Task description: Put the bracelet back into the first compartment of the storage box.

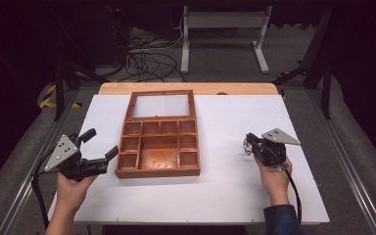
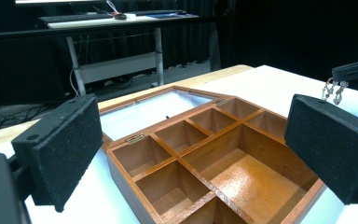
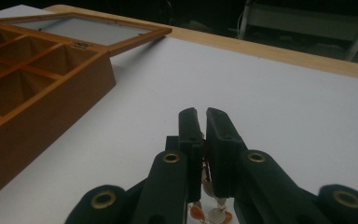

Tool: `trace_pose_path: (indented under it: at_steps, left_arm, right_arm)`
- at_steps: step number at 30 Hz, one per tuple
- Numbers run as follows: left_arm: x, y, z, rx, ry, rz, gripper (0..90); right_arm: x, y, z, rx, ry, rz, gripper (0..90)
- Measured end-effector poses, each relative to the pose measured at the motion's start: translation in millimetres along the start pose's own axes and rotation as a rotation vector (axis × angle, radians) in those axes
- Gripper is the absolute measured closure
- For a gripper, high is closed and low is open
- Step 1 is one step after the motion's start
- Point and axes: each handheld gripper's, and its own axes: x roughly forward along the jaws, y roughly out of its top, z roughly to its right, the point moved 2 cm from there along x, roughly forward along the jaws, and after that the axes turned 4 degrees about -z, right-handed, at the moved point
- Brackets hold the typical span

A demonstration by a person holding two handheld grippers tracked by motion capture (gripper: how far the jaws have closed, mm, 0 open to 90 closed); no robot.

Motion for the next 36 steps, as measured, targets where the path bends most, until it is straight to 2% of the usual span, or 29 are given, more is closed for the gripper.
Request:
trace_pose_path:
  at_steps: [12,26,36]
  left_arm:
    - [0.5,0.3,2.9,0.004,-0.012,-0.002,5.1]
    - [-0.4,-0.4,0.9,-0.001,-0.014,-0.001,5.1]
    - [-1.2,0.0,1.6,0.013,-0.01,-0.009,5.1]
  right_arm:
    - [1.8,13.5,-28.6,-0.036,0.046,0.052,85.7]
    - [-0.1,39.7,-62.1,-0.05,0.098,0.138,85.7]
    - [0.0,61.9,-82.9,-0.068,0.136,0.188,85.7]
